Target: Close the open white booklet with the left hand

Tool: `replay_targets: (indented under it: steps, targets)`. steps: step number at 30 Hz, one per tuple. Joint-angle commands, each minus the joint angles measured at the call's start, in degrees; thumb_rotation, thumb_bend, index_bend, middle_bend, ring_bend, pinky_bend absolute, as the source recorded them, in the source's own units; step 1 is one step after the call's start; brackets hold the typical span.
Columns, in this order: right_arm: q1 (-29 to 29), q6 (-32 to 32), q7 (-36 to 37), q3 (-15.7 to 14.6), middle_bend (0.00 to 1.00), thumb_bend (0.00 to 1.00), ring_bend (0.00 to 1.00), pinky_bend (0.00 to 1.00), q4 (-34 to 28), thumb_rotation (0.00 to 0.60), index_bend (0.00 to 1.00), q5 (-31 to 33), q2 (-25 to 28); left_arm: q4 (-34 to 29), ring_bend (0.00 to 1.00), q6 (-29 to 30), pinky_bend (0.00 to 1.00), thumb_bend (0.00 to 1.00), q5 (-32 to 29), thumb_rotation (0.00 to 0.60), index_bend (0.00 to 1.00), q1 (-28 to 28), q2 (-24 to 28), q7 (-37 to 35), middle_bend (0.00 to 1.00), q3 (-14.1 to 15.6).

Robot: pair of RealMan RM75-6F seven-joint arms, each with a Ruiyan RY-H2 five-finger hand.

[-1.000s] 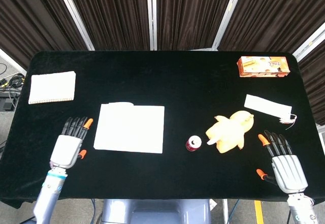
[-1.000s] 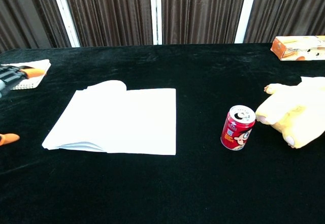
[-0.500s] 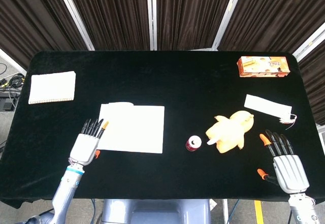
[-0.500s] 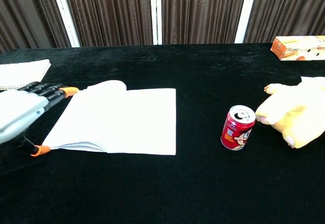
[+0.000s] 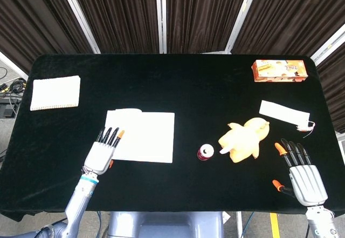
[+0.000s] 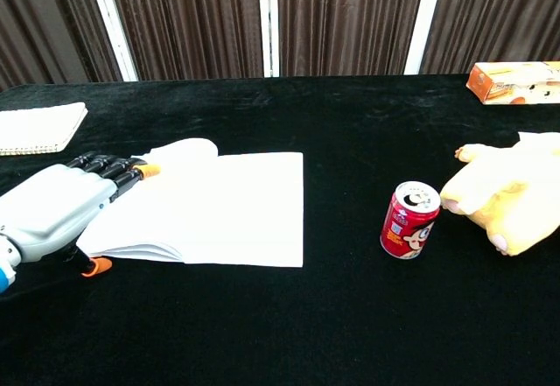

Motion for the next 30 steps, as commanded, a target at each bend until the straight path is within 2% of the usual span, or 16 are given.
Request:
replay_targets:
  steps: [1, 5, 9, 16, 24, 30]
  targets:
    - [0.01, 0.01, 0.02, -0.03, 0.0, 0.05, 0.0, 0.0, -0.01, 0.6, 0.0, -0.07, 0.0, 0.55, 0.0, -0.06, 0.0, 0.19, -0.44, 0.6, 0.0, -0.35, -0.61, 0.34, 0.0, -0.17]
    - [-0.01, 0.03, -0.09, -0.11, 0.0, 0.05, 0.0, 0.0, -0.04, 0.6, 0.0, -0.23, -0.05, 1.9, 0.0, -0.05, 0.0, 0.21, -0.98, 0.6, 0.0, -0.7, -1.41, 0.56, 0.0, -0.29]
    - [-0.01, -0.01, -0.21, -0.14, 0.0, 0.05, 0.0, 0.0, 0.02, 0.6, 0.0, -0.27, -0.13, 3.54, 0.0, 0.61, 0.0, 0.29, -0.96, 0.6, 0.0, -1.15, -2.14, 0.32, 0.0, -0.45]
    - [0.04, -0.27, -0.56, -0.2, 0.0, 0.04, 0.0, 0.0, 0.21, 0.6, 0.0, -0.24, -0.39, 4.5, 0.0, 3.27, 0.0, 0.55, 1.02, 0.6, 0.0, -1.43, -2.54, -1.23, 0.0, 0.09]
    - [0.0, -0.22, -0.63, -0.22, 0.0, 0.04, 0.0, 0.0, 0.2, 0.6, 0.0, -0.26, -0.4, 1.0, 0.0, 7.28, 0.0, 0.55, 4.5, 0.6, 0.0, -1.12, -0.62, -1.52, 0.0, 1.17]
    - [-0.04, -0.16, -0.96, -0.31, 0.0, 0.05, 0.0, 0.0, 0.1, 0.6, 0.0, -0.47, -0.52, -1.67, 0.0, 8.96, 0.0, 0.54, 5.9, 0.6, 0.0, -1.62, 0.04, -1.01, 0.0, 0.63]
